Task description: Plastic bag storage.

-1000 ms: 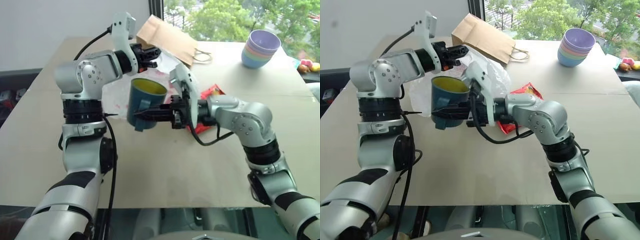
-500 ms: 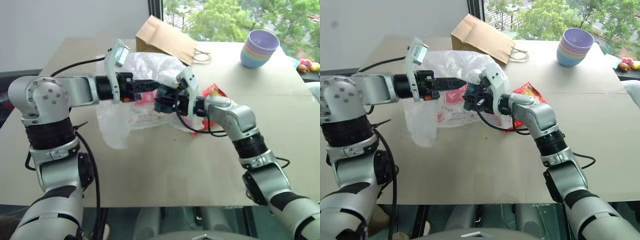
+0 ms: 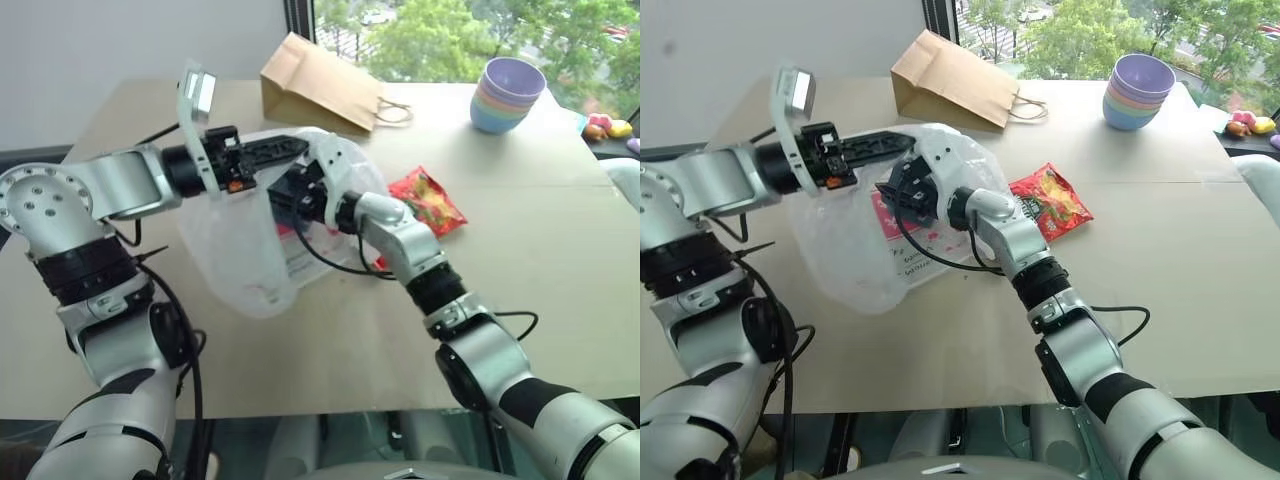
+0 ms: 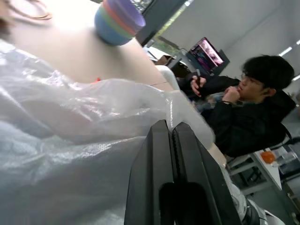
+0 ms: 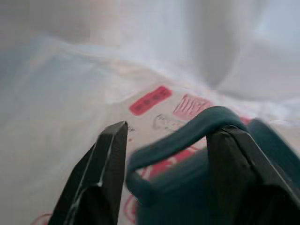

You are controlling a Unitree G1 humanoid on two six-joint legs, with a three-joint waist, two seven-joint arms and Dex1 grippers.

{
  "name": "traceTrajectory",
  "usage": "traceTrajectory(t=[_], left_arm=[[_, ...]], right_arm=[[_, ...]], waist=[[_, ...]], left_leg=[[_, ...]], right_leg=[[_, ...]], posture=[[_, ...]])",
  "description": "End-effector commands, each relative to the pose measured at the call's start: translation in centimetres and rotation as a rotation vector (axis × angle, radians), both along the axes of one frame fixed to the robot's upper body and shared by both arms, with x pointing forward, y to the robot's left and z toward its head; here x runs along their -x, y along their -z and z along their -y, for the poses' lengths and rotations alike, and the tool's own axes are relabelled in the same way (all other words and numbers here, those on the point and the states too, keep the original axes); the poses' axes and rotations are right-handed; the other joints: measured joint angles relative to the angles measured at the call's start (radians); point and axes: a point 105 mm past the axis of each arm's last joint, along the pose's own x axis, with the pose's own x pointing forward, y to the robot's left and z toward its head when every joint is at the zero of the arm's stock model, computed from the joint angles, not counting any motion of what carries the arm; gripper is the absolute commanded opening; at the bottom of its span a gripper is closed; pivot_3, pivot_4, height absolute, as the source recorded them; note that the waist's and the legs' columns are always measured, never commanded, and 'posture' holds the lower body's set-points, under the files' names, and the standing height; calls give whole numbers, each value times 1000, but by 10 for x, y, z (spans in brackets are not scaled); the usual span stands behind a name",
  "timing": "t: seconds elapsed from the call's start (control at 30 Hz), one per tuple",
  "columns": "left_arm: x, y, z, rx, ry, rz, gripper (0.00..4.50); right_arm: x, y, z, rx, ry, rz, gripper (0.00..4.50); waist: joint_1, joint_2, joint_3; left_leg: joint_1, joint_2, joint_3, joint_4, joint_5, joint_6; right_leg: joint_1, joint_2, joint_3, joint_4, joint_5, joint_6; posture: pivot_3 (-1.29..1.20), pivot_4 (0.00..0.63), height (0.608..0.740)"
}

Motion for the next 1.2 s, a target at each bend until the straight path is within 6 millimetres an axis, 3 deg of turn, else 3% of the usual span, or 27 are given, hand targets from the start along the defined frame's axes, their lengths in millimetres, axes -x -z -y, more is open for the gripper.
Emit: traceTrajectory(t=[0.03, 0.13, 0.43, 0.5, 0.63, 0.7, 0.83, 1.0, 1.2], left_arm=[[-7, 0, -6, 12, -93, 24, 0], [-14, 0, -8, 27, -171, 77, 0], [-35, 4, -9, 67, -277, 98, 0], [-38, 5, -9, 66, -286, 101, 0], [-37, 4, -6, 53, -271, 131, 0], [-38, 2, -9, 61, -282, 141, 0], [-37, 0, -14, 53, -281, 163, 0], [-38, -1, -12, 47, -273, 178, 0], [-36, 0, -10, 40, -266, 186, 0]], right_arm=[[15, -23, -1, -39, -63, 119, 3181], [29, -23, 18, 11, -116, 168, 4462], [80, -60, 107, 17, -123, 176, 4462], [78, -67, 127, 8, -26, 162, 4462], [50, -60, 182, 52, 378, 108, 4462], [35, -45, 210, 31, 577, -9, 4462], [22, -7, 242, -72, 808, -248, 4462], [3, 34, 257, 9, 905, -320, 4462], [-35, 73, 271, 55, 973, -428, 4462]], waist=[[8, 0, 0], [23, 0, 0], [28, 0, 0], [28, 0, 0], [32, -1, 0], [35, -1, 0], [32, -1, 0], [26, 0, 0], [20, 0, 0]], left_leg=[[0, 0, -1, 0, 0, 0], [-1, -1, -3, 0, 0, -1], [0, -3, -4, 0, 0, 0], [1, -3, -1, 0, 0, 0], [0, -3, 1, 0, 0, 1], [0, -3, 1, 0, 0, 1], [0, -1, 1, 0, 0, 1], [0, -1, 3, 0, 0, 1], [1, -1, 3, 0, 0, 1]], right_leg=[[0, 0, -1, 0, 0, 0], [0, -1, -2, 0, 0, 0], [1, -1, -5, 1, 0, 0], [1, -1, -5, 1, 0, -1], [2, -1, -4, 1, 0, 0], [1, -1, -4, 0, 0, 0], [1, 1, -3, 0, 0, 0], [1, 1, -2, 0, 0, 0], [1, 2, -1, 0, 0, 0]], posture=[[0, 150, 740], [0, 150, 740], [0, 150, 740], [0, 150, 740], [0, 150, 740], [0, 150, 740], [0, 150, 740], [0, 150, 740], [0, 150, 740]])
